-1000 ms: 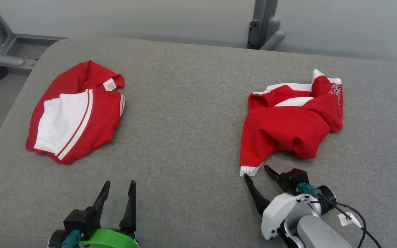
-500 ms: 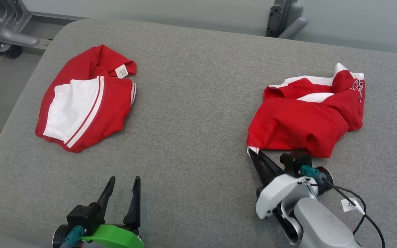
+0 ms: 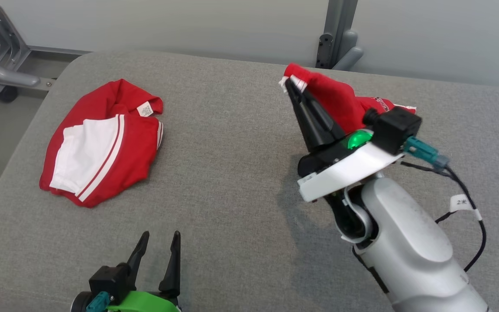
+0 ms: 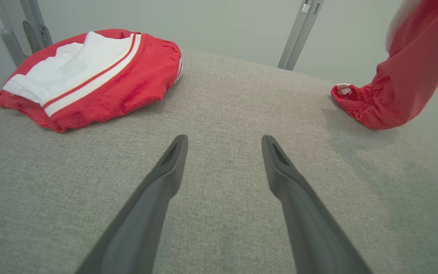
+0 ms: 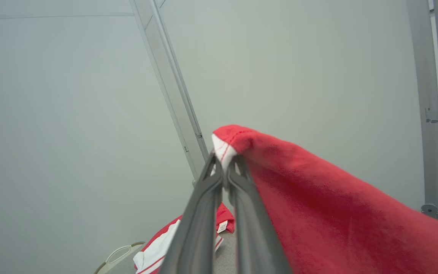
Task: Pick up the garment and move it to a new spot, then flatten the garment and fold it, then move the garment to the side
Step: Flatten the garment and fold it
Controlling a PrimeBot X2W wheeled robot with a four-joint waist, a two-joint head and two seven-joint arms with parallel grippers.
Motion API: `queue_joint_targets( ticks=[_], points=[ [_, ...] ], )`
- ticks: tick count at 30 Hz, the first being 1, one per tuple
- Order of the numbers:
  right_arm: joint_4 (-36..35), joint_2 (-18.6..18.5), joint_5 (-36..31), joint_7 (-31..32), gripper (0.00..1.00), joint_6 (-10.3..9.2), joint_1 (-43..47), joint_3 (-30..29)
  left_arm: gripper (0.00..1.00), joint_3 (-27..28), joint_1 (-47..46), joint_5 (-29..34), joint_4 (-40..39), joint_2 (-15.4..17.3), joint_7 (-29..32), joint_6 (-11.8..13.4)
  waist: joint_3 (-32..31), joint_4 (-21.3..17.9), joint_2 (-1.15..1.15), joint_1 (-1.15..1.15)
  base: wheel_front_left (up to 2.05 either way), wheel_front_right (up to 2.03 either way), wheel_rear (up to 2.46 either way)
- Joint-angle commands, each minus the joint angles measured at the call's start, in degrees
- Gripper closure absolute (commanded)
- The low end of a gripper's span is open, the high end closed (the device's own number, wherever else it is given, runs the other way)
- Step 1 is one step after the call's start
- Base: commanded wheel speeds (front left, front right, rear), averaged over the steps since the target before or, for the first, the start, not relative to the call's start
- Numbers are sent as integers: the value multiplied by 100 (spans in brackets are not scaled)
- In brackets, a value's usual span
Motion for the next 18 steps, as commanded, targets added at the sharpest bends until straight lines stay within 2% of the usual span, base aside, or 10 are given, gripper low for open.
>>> queue_joint_targets(
  ticks=[1,2,3,6,10,15,16,17,18],
  points=[
    [-98,-30,110,-16,100,0,8,-58,0,9,98,36,6,16,5,-14,-36,-27,0,0,0,0,0],
    [-404,-37,287,-16,100,0,130,-330,0,22,146,23,25,16,5,-14,-55,-51,0,0,0,0,0],
    [-404,-37,287,-16,100,0,130,-330,0,22,146,23,25,16,5,-14,-55,-51,0,0,0,0,0],
    [-645,-36,335,-16,100,-1,475,-914,0,26,225,69,61,15,5,-14,-75,-140,0,0,0,0,0],
    [-330,-29,97,-16,100,0,1073,-1752,0,42,274,83,76,15,5,-15,-102,-300,0,0,0,0,0],
    [289,-25,-138,-16,100,0,1887,-3082,0,-3,173,74,52,17,5,-15,-121,-488,0,0,0,0,0],
    [623,-19,-293,-16,60,1,2103,-3504,0,-29,151,71,48,16,5,-15,-132,-569,0,0,0,0,0],
    [775,-20,-405,-17,0,1,2181,-3674,0,-27,147,75,51,16,5,-15,-140,-610,0,0,0,0,0],
    [876,-23,-530,-17,0,1,2214,-3840,0,-28,146,77,53,17,5,-15,-149,-652,0,0,0,0,0]
  ],
)
